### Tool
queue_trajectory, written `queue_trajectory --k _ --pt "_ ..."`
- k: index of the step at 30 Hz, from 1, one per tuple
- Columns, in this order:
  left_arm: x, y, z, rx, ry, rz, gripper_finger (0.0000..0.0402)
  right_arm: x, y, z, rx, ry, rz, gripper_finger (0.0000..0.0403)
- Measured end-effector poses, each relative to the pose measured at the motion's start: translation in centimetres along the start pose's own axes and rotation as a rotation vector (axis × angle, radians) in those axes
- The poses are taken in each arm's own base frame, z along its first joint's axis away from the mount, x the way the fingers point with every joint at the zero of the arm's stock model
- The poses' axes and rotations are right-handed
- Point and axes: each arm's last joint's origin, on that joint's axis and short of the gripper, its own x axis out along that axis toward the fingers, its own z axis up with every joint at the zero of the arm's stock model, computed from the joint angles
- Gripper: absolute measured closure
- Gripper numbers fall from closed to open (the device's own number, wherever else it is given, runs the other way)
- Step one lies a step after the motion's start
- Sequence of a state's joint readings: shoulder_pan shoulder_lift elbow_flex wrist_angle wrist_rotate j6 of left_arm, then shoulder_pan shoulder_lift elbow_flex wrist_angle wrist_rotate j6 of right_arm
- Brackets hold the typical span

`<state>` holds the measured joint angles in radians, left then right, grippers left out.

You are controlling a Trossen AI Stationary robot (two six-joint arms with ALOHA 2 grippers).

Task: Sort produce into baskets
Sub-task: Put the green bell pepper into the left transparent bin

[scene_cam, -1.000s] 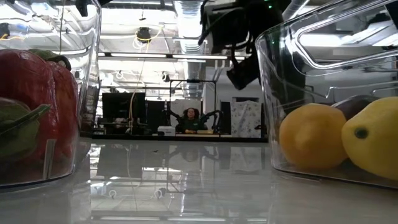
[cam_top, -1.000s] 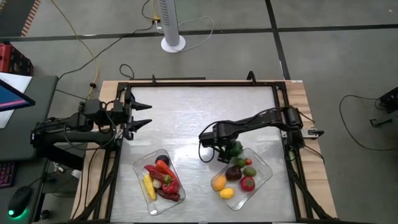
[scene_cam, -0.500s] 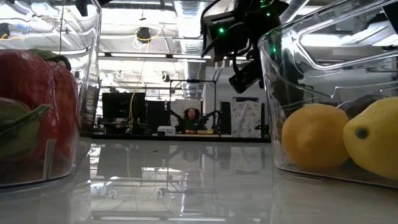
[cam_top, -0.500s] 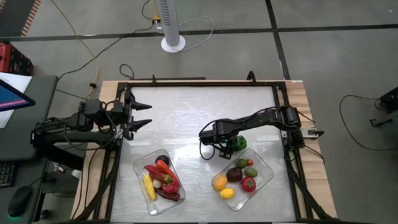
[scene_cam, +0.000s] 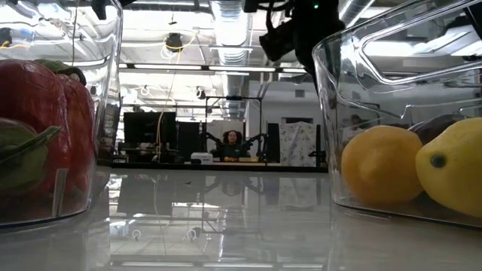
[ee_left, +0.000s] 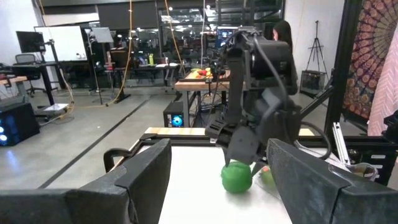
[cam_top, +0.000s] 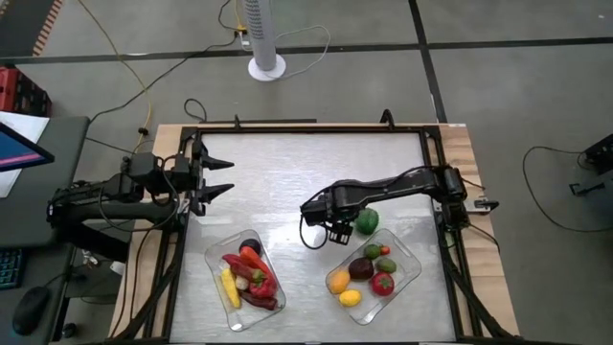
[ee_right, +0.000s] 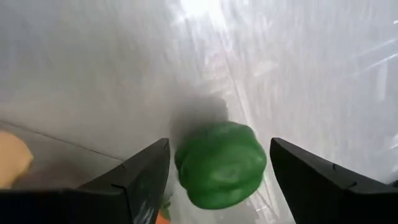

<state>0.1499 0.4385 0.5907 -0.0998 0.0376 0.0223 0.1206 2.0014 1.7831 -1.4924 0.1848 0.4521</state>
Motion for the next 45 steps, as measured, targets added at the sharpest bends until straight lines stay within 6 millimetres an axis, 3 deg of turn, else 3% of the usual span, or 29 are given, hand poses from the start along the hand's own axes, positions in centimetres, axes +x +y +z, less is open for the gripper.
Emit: queue_trajectory --k 3,12,21,29,40,45 --pt "0.0 0.0 0.0 -0.001 0.000 0.000 0.0150 0.2 0.4 -0.4 -0.018 0.017 -0.011 0.0100" --pt "0.0 0.0 0.0 -0.005 0.001 0.000 0.0150 3.3 0.0 -1.6 -0.013 0.139 -0.121 0.0059" --pt "0.0 0.0 -0.1 -0.004 0.007 0.000 0.0150 2.8 -0.1 -1.9 0.004 0.070 -0.062 0.0006" --pt "0.0 0.0 -0.2 -0.005 0.018 0.000 0.0150 2.5 -1.6 -4.0 0.086 -0.013 0.033 0.0004" --pt "0.0 0.0 -0.1 -0.005 0.014 0.000 0.0150 6.7 -1.4 -5.3 0.096 0.030 0.075 0.0006" --pt "0.0 0.0 -0.1 -0.005 0.014 0.000 0.0150 7.3 -1.4 -5.8 0.083 0.050 0.061 0.0020"
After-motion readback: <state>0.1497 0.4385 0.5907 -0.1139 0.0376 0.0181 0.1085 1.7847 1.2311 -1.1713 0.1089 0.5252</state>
